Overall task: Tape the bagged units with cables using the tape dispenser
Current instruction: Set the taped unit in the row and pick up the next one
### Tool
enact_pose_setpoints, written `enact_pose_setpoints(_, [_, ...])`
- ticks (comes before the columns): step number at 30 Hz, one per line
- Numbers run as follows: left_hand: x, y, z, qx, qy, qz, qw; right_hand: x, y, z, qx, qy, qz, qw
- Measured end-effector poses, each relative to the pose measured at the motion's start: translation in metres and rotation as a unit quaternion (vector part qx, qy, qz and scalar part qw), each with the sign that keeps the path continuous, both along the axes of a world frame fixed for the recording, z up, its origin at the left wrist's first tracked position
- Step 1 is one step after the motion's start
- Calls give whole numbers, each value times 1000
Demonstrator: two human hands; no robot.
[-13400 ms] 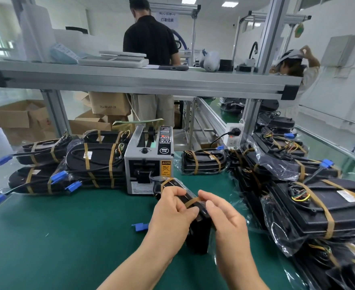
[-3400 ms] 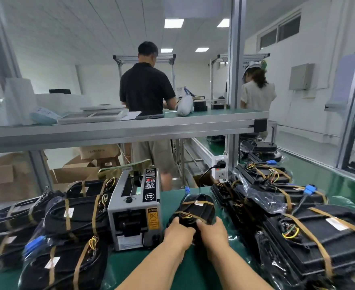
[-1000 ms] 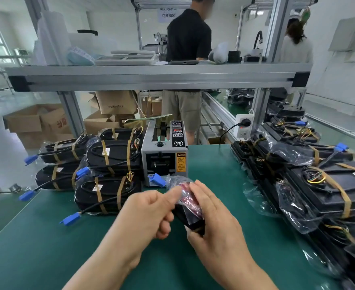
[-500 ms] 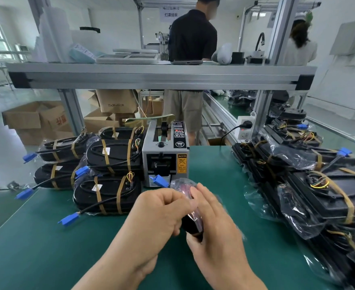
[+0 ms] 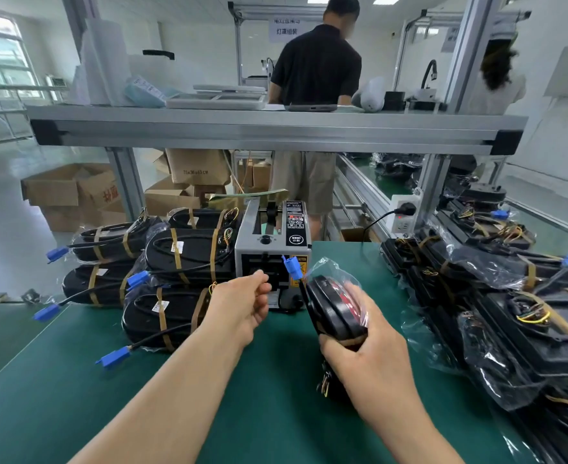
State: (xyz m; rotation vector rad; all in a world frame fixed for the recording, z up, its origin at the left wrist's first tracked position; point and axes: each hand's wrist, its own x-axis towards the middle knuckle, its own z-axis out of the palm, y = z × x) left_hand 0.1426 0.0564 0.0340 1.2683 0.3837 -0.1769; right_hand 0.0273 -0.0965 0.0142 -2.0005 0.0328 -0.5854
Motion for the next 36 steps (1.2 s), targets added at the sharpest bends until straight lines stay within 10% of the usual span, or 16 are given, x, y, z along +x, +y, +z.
enact_pose_setpoints(19, [39,-21,-1,-60,45,155,985,26,-5,-8,39,-9,29,999])
enact_pose_setpoints(27, [-43,5,26,-29,-168,-163,972,25,-9,-5,29,-24,50,998])
enact_pose_setpoints(36, [-37,-14,46,159,-220,-232,934,24,-11,-7,35,-13,75,996])
